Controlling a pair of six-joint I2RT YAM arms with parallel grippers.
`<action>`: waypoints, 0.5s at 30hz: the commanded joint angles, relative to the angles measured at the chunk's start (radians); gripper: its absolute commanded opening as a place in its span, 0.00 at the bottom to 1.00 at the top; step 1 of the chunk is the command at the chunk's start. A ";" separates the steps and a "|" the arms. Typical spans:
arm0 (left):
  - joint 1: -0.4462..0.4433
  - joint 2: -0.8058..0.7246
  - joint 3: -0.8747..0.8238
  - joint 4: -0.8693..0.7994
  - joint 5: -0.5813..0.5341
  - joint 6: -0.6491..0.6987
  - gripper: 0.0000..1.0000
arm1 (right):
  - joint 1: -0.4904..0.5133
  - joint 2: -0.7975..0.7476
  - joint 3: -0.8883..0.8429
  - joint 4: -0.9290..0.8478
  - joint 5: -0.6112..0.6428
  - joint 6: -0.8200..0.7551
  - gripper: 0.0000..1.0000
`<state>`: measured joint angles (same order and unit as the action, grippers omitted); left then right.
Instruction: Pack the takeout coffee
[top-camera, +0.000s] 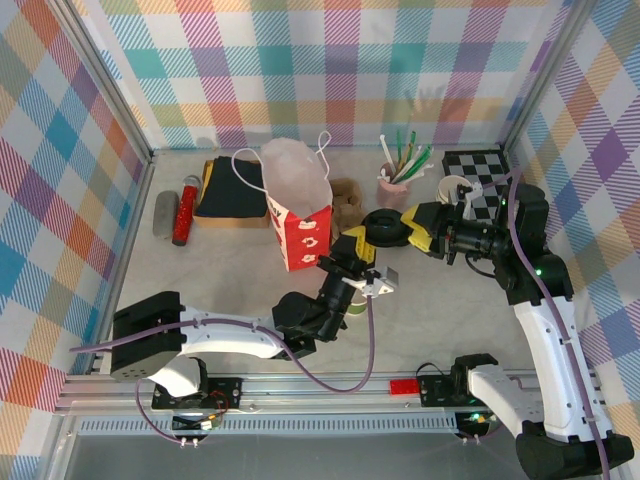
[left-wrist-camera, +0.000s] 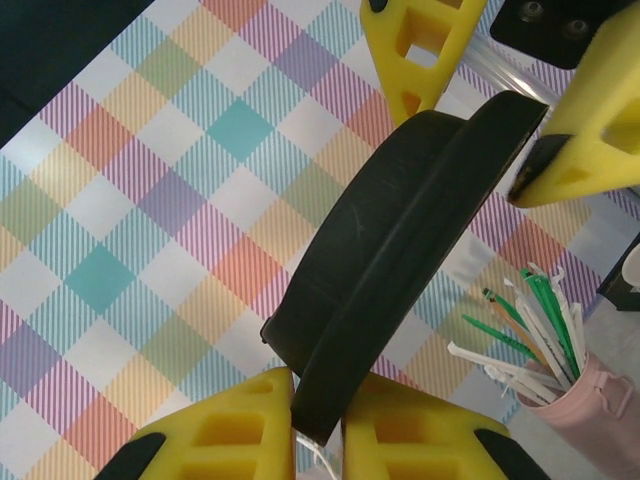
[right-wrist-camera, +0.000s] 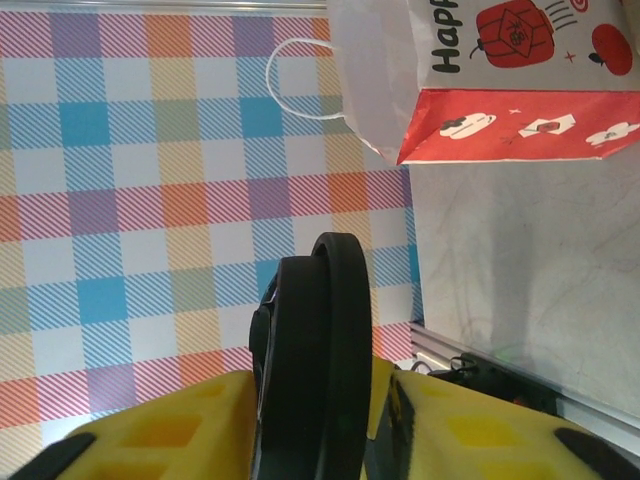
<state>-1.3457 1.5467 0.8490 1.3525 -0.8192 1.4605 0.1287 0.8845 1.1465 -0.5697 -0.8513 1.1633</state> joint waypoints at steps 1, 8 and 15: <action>0.007 0.015 0.035 0.014 0.019 0.012 0.16 | -0.009 -0.013 0.008 0.013 -0.028 0.001 0.33; 0.007 0.016 0.035 0.016 0.016 0.017 0.15 | -0.017 -0.024 -0.004 0.043 -0.030 0.021 0.28; 0.008 0.010 0.028 0.016 0.012 0.022 0.15 | -0.026 -0.026 -0.011 0.075 -0.040 0.040 0.32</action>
<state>-1.3449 1.5631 0.8555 1.3537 -0.8124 1.4643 0.1104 0.8734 1.1435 -0.5549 -0.8612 1.1893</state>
